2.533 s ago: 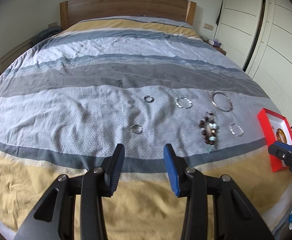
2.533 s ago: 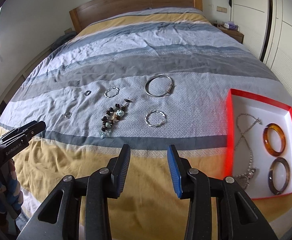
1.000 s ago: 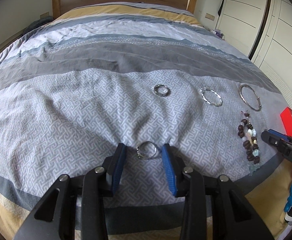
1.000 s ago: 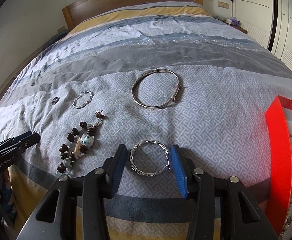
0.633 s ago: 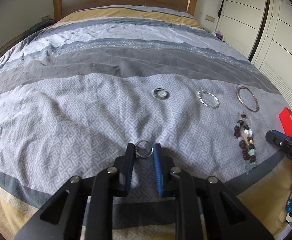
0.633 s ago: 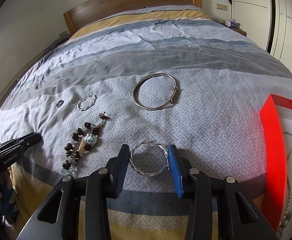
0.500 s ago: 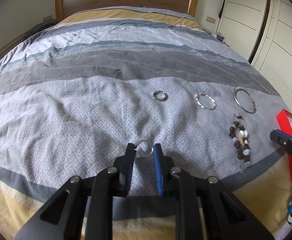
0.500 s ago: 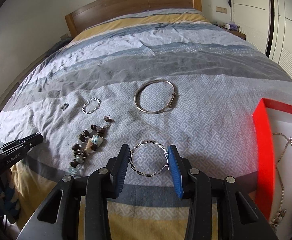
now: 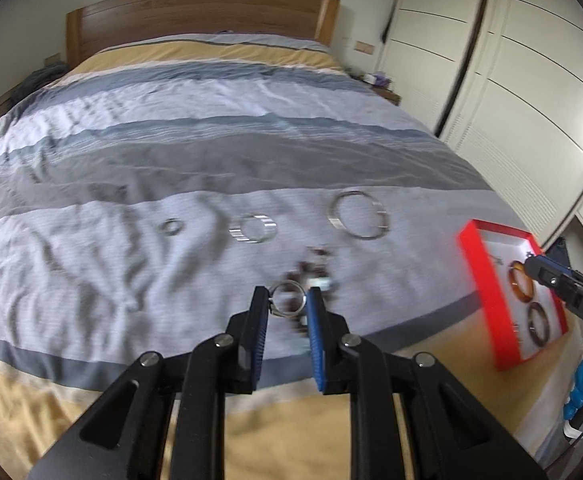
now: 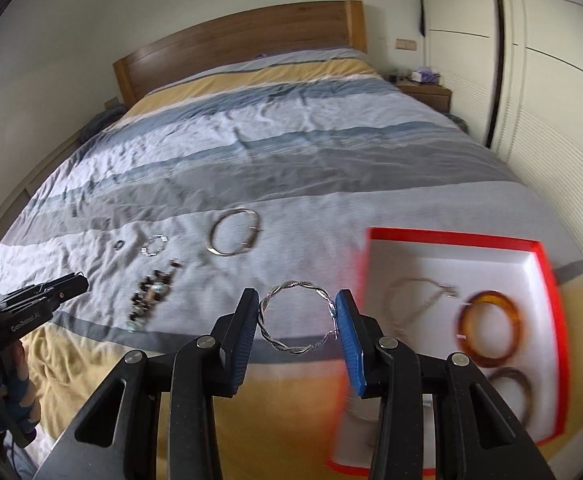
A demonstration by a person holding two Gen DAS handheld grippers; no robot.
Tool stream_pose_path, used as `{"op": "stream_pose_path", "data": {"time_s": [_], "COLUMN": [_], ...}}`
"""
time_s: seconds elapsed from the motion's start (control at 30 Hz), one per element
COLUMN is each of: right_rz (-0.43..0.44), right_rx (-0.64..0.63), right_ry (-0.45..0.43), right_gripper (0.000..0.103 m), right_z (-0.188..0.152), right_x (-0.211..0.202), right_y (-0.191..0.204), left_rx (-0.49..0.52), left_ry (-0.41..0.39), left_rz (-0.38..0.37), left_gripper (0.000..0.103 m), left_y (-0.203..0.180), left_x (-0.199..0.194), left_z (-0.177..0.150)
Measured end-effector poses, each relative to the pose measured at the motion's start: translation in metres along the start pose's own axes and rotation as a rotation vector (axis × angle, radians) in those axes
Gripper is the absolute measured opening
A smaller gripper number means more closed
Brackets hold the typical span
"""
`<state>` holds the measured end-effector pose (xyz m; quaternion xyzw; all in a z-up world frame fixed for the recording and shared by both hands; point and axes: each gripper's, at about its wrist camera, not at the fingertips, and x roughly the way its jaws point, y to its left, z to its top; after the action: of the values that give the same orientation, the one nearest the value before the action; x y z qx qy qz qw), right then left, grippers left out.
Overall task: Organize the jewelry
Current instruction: 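Carry the ring and twisted bangle into the red box and open both tools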
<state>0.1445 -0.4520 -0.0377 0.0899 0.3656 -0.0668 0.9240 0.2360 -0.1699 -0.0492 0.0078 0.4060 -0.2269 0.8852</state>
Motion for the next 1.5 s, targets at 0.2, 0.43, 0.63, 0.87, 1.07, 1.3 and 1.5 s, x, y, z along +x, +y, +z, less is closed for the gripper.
{"op": "stream_pose_path", "data": {"time_s": [0.2,0.43,0.63,0.87,1.07,1.3,1.5], "right_rz": [-0.085,-0.128,-0.134,-0.119,-0.101,-0.119,-0.12], "right_rx": [0.049,0.101,0.113,0.037,-0.005,-0.053,-0.056], "right_ry": [0.024,0.082,0.093,0.111,0.184,0.194,0.189], "right_gripper": [0.04,0.04,0.04,0.04,0.04,0.04,0.04], "right_z": [-0.02,-0.054,-0.06,-0.029,-0.018,-0.02,-0.022], "right_x": [-0.02,-0.022,-0.013,0.015,0.048,0.057,0.053], "right_y": [-0.067,-0.123,-0.148,-0.165,-0.173,-0.166,-0.167], "left_rx": [0.08,0.172,0.229,0.267,0.297,0.333,0.309], "left_ry": [0.02,0.055,0.101,0.162,0.205,0.173,0.169], "left_rz": [-0.122,-0.225,-0.259,-0.206,-0.156,-0.14,-0.174], "left_gripper": [0.018,0.018,0.018,0.018,0.018,0.019,0.023], "left_y": [-0.09,-0.182,-0.245,-0.279,-0.281,-0.285,-0.281], "left_x": [0.009,0.027,0.06,0.107,0.132,0.136,0.131], "left_z": [-0.003,-0.009,-0.005,0.002,-0.007,-0.014,-0.011]}}
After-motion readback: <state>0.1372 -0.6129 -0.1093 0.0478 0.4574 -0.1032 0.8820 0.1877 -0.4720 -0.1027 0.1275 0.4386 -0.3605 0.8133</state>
